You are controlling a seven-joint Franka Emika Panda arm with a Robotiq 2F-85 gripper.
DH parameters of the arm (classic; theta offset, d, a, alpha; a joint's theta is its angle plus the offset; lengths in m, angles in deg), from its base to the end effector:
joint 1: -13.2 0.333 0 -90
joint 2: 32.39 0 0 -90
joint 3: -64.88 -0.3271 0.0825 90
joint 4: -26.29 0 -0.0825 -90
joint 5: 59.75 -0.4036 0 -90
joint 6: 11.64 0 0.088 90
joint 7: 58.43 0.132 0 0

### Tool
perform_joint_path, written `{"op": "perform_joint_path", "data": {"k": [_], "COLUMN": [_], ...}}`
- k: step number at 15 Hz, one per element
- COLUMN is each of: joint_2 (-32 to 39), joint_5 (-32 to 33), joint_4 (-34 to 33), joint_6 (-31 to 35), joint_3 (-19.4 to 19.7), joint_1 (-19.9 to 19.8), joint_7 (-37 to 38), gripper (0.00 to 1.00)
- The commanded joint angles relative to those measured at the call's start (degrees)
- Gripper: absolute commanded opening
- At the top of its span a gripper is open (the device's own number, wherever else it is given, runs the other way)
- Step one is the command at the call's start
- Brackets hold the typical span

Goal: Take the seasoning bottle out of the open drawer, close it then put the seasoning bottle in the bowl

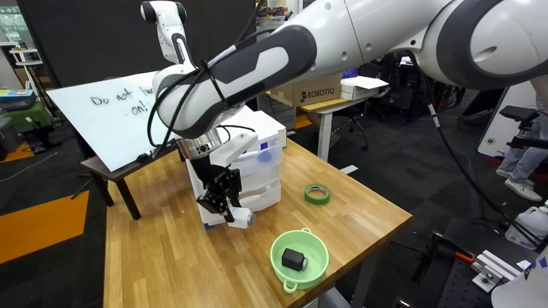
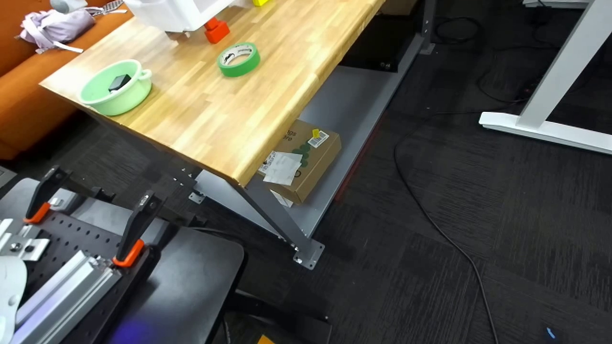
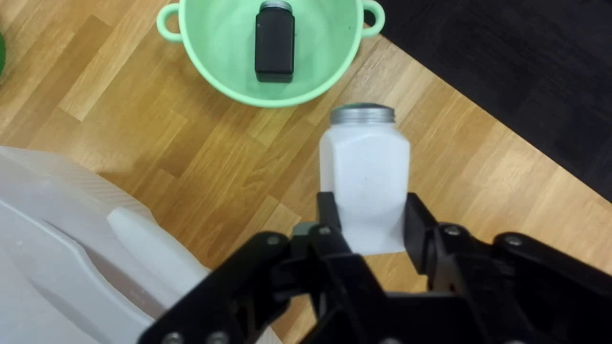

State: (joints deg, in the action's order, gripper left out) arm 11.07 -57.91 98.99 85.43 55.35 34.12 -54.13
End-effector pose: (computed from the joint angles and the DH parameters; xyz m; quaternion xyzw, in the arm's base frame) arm 0.6380 0.3423 0.2614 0.9623 0.2148 -0.1669 0.0055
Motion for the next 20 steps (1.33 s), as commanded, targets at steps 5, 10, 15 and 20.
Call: {"op": "perform_joint_path", "data": {"k": [5, 10, 15, 20], "joint_2": [-6.91, -2.72, 2.4, 4.95], "joint_5": [1.26, -0.79, -1.32, -0.8], "joint_4": [10.16, 6.22, 1.84, -1.65], "joint_6": [5.42, 2.57, -1.0, -4.42], "joint_3": [-1.15, -1.27, -1.25, -1.12], "joint_1": [4.04, 2.8, 0.93, 1.94], "joint_7": [3.89, 2.35, 0.06, 0.84], "gripper": [0.12, 0.12, 0.12, 0.12]}}
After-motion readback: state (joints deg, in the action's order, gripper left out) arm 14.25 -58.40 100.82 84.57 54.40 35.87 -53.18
